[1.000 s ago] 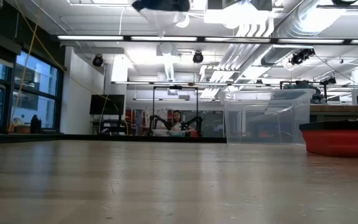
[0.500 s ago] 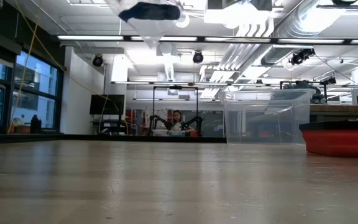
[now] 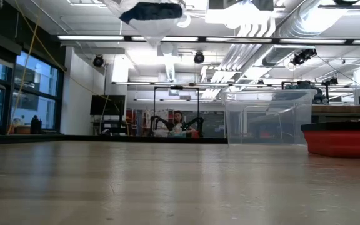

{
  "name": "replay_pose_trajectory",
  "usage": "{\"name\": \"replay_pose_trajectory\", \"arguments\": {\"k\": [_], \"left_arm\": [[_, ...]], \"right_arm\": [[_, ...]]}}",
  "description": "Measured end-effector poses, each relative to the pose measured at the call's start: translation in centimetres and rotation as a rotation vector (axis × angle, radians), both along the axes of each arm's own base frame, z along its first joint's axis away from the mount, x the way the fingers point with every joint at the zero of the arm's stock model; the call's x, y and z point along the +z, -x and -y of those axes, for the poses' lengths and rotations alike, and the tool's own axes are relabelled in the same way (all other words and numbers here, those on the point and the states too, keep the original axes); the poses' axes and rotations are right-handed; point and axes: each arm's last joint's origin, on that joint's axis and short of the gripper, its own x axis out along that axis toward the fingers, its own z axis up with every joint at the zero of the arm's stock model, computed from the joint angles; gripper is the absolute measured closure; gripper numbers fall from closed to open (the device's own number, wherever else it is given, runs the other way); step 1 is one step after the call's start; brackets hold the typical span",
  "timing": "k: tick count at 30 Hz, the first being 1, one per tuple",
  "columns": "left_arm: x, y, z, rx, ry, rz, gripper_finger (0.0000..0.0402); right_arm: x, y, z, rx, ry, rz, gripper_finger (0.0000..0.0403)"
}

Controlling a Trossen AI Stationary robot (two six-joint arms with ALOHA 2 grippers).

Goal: Roll bandage
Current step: Put the rolled blue bandage into the transparent zip bag

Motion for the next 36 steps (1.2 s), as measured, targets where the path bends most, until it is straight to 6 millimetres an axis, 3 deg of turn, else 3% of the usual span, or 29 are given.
{"name": "replay_pose_trajectory", "arguments": {"k": [6, 19, 23, 28, 36], "left_arm": [[-0.7, -0.3, -0.6, -0.049, 0.056, -0.080, 0.0263], [-1.8, -1.6, -0.8, 0.051, -0.129, -0.190, 0.0267], [-1.6, -1.4, -0.4, 0.057, -0.184, -0.201, 0.0299], [-1.5, -1.2, 0.6, 0.027, -0.245, -0.232, 0.0388], [0.0, -1.1, 2.0, -0.078, -0.275, -0.187, 0.0399]], "right_arm": [[0.1, -0.1, 0.0, 0.016, 0.017, 0.003, 0.0403], [0.2, -0.2, -0.5, 0.075, -0.030, 0.031, 0.0403], [0.2, -0.3, -0.6, 0.057, -0.133, 0.052, 0.0403], [0.4, -0.3, 0.0, 0.006, -0.384, 0.104, 0.0403], [0.4, -0.1, 1.8, -0.161, -0.608, 0.134, 0.0403]]}}
